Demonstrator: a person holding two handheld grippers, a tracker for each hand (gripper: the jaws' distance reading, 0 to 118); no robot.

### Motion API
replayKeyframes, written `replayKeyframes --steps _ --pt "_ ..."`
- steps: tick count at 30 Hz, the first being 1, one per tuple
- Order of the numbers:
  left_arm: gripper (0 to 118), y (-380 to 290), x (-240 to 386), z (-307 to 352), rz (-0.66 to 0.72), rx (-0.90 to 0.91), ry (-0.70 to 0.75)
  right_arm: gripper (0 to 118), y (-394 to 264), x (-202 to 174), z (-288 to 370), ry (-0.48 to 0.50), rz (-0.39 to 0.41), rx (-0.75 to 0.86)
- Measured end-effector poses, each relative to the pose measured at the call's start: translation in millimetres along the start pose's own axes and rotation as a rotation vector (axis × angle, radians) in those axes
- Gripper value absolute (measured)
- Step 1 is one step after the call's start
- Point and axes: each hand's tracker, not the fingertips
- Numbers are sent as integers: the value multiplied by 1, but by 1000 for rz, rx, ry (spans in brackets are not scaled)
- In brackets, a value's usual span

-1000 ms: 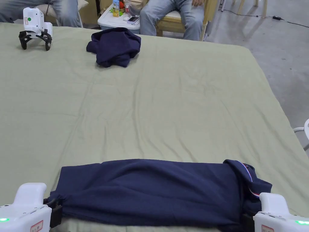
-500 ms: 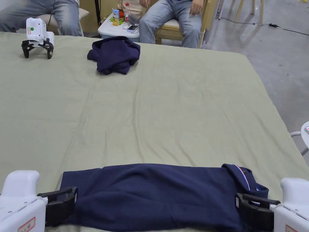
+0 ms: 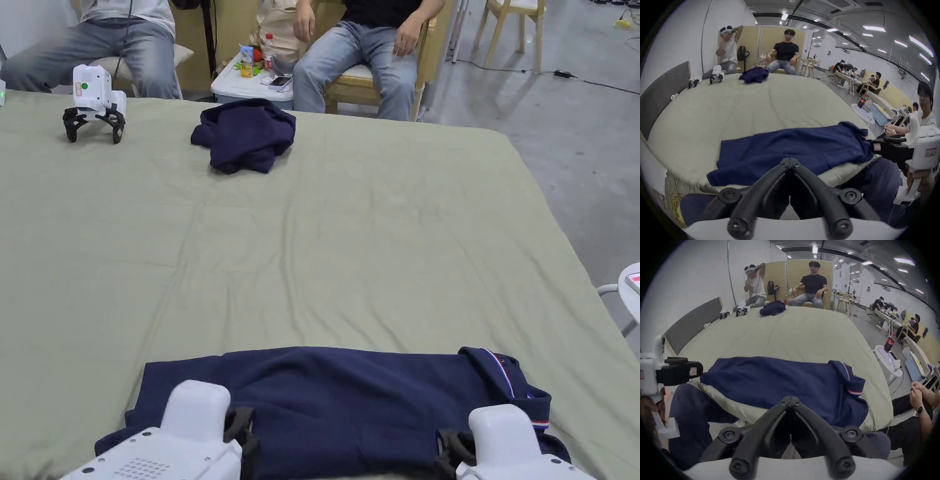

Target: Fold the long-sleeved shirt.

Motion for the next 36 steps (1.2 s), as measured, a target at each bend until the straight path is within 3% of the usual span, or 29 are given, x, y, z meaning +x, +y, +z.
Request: replayKeyframes --steps 21,29,30,31,32,33,34,36 --pt "0 -9 -28 -17 62 -79 57 1 9 -14 -11 28 6 -66" --pt "0 22 -142 -35 255 -93 102 0 20 -24 -26 77 33 -105" --pt "7 25 -160 -42 302 -116 89 1 21 -26 -29 79 35 -108" --pt "26 27 -176 -51 325 -148 76 1 21 -25 -32 81 36 -112" --pt "69 28 -188 -59 348 -154 73 1 21 -25 -35 83 36 -116" --pt "93 27 -197 -69 362 -193 62 0 22 -26 -36 84 35 -119" --pt "100 22 -211 -79 393 -192 24 1 23 -27 -38 86 33 -124" --pt "99 21 -225 -94 456 -234 -39 1 23 -27 -41 91 30 -133"
